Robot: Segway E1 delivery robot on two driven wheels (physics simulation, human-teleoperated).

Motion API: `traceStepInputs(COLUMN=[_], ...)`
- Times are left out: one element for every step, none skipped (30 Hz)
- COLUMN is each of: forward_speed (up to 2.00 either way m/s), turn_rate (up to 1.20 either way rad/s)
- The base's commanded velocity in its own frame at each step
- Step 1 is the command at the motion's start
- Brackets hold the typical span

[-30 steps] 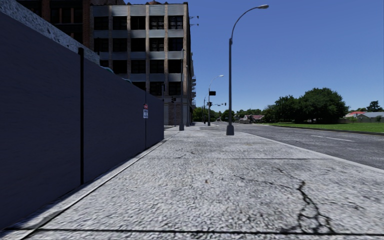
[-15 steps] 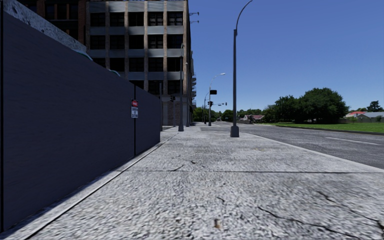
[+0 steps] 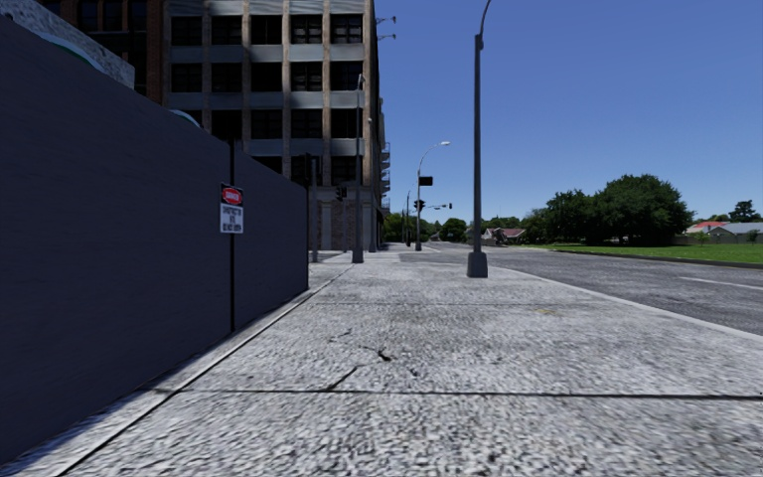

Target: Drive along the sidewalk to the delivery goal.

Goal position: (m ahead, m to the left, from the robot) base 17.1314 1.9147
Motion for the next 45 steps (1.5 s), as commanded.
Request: traceStepInputs(forward_speed=[2.00,2.00,2.00,2.00,2.00,2.00,2.00,2.00,2.00,2.00,2.00,2.00,2.00,2.00,2.00,2.00,2.00,2.00,2.00,2.00,2.00,2.00,2.00,2.00,2.00,2.00,2.00,2.00,1.99,1.99,1.98,1.98,1.98,1.98,1.98,1.98,1.98,1.98,1.98,1.98,1.98,1.97,1.97,1.97,1.96], turn_rate=[0.00,0.00,0.00,0.00,0.00,0.00,0.00,0.00,0.00,0.00,0.00,0.00,0.00,0.00,0.00,0.00,0.00,0.00,0.00,0.00,0.00,0.00,0.00,0.00,0.00,0.00,0.00,0.01,0.02,0.02,0.02,0.08,0.08,0.11,0.12,0.12,0.12,0.12,0.13,0.13,0.20,0.25,0.27,0.27,0.27])
